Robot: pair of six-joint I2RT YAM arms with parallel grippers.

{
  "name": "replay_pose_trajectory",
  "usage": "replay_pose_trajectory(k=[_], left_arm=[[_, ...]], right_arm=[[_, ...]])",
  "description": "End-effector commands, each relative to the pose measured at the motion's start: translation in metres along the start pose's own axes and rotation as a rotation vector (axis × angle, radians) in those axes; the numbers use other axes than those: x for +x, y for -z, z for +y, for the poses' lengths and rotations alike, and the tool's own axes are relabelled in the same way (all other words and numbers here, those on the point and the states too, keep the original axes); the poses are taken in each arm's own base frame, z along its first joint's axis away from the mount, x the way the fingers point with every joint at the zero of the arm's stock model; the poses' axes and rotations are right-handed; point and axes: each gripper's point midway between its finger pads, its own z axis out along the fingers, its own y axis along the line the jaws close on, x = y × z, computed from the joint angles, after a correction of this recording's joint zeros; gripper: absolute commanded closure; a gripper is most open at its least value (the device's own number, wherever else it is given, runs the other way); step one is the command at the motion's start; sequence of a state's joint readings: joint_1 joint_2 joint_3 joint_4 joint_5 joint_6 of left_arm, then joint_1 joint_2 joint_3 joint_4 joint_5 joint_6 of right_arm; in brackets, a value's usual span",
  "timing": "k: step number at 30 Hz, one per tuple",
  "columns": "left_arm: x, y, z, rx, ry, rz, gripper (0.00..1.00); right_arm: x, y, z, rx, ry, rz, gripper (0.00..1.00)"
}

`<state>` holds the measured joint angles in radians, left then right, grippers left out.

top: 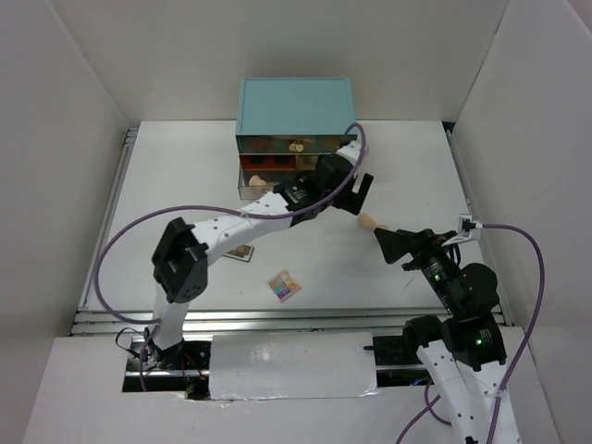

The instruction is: Organize the makeup

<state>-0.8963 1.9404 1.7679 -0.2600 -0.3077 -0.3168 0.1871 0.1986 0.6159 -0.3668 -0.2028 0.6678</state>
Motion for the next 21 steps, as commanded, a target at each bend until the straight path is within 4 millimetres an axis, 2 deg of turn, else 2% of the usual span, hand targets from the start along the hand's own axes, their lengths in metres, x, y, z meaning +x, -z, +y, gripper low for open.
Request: replay_pose_trajectory(k=[1,3,4,5,6,7,9,10,11,16,21], left_arm=[[0.031,-0.043,-0.015,0.043,0.012,0.065,0.01],[0.028,-0.053,-0.026,0.085,0.000,0.051,0.01],[0.040,-0.064,-0.029,0.091,-0.005,0.072,0.01],[0.042,-0.069,-0.032,0.104,-0.012,0.072,0.01],[0.037,-0.072,-0.038,0.131,-0.008,0.060,0.01],[0.047,-0.081,-0.039,0.133,-0.011,0.079,0.01],[0.043,-0.086,-0.043,0.140,-0.003,0.075,0.01],[0.051,-0.093,-0.045,0.144,0.001,0.091,0.01],[0.050,-0.095,-0.047,0.143,0.006,0.086,0.01],[0.074,-0.115,-0.044,0.123,0.007,0.124,0.01],[0.082,-0.129,-0.045,0.117,0.020,0.117,0.03]], right_arm=[[-0.017,0.010,0.006,0.012,0.021,-0.057,0.00],[-0.018,0.013,0.006,0.017,0.031,-0.057,0.00],[-0.018,0.013,0.006,0.020,0.035,-0.056,0.00],[-0.019,0.015,0.007,0.017,0.043,-0.055,0.00],[-0.019,0.015,0.007,0.020,0.046,-0.056,0.00],[-0.019,0.015,0.007,0.019,0.049,-0.057,0.00],[-0.019,0.016,0.008,0.015,0.050,-0.057,0.00],[-0.019,0.016,0.008,0.011,0.049,-0.055,0.00],[-0.018,0.015,0.009,0.005,0.048,-0.053,0.00],[-0.017,0.016,0.013,-0.015,0.048,-0.048,0.00],[-0.015,0.018,0.017,-0.043,0.045,-0.046,0.00]])
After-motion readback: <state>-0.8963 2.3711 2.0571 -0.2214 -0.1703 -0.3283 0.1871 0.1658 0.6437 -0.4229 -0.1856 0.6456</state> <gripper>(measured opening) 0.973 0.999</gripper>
